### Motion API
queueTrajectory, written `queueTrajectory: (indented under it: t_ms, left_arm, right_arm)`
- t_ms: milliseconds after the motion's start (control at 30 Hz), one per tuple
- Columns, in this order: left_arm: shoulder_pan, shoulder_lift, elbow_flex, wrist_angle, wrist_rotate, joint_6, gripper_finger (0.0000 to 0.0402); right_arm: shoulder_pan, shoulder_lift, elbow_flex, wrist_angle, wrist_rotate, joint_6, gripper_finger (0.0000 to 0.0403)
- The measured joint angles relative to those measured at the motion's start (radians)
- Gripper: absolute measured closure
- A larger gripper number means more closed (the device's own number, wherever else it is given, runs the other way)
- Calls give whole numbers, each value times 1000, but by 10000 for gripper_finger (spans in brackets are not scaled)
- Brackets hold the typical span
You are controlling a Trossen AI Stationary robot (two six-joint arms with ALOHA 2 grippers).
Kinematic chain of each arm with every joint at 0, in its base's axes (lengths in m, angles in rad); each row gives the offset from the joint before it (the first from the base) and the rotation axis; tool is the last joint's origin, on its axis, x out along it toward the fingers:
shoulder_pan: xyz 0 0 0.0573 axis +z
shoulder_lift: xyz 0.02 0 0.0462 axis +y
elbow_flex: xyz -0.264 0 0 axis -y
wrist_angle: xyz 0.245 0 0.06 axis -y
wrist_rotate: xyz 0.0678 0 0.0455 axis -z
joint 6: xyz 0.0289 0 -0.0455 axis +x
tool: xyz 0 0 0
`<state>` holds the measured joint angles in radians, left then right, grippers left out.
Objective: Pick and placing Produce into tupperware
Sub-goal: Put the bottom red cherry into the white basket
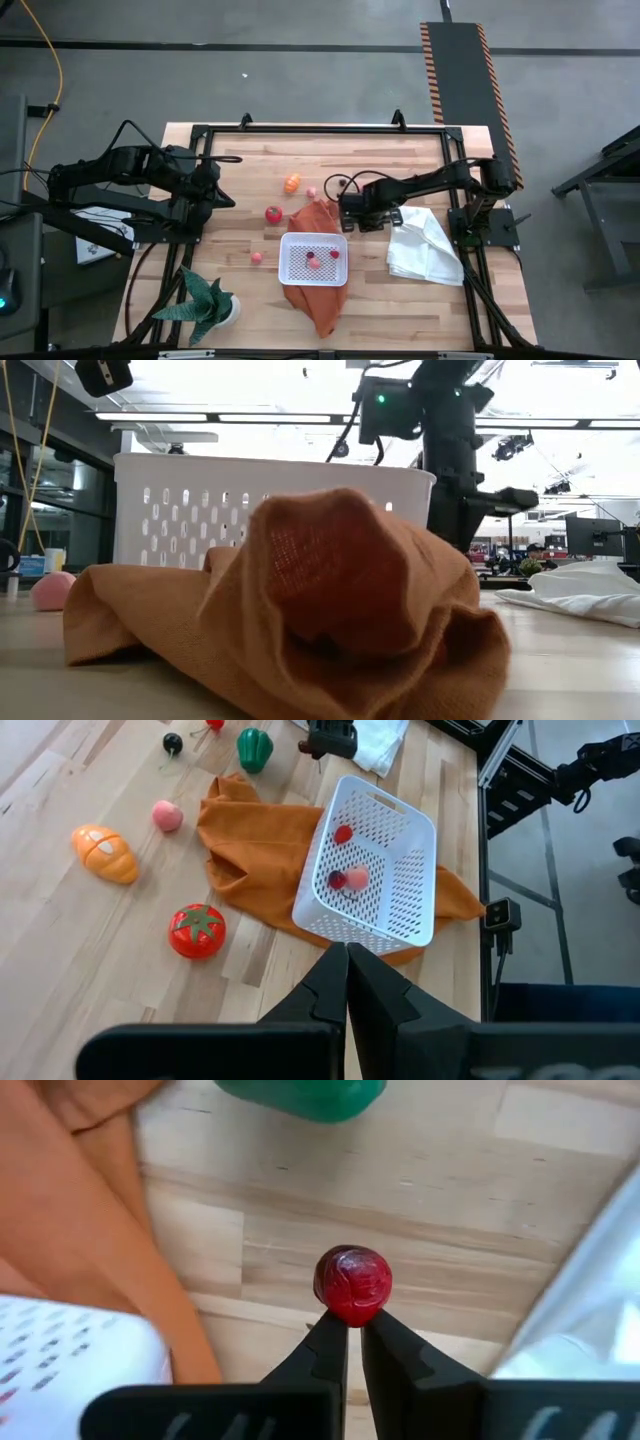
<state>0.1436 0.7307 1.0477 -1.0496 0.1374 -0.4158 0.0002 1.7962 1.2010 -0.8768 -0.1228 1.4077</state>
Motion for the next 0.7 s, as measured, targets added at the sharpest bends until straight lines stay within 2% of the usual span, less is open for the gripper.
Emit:
queueTrajectory:
  t_ms: [167, 700]
  left_arm:
    - [0, 0, 0, 0, 0, 16, 401]
    - [0, 0, 0, 0, 0, 27, 401]
  right_arm:
    - [0, 0, 87, -112, 25, -33, 394]
    - [0, 0, 435, -494, 200, -81, 394]
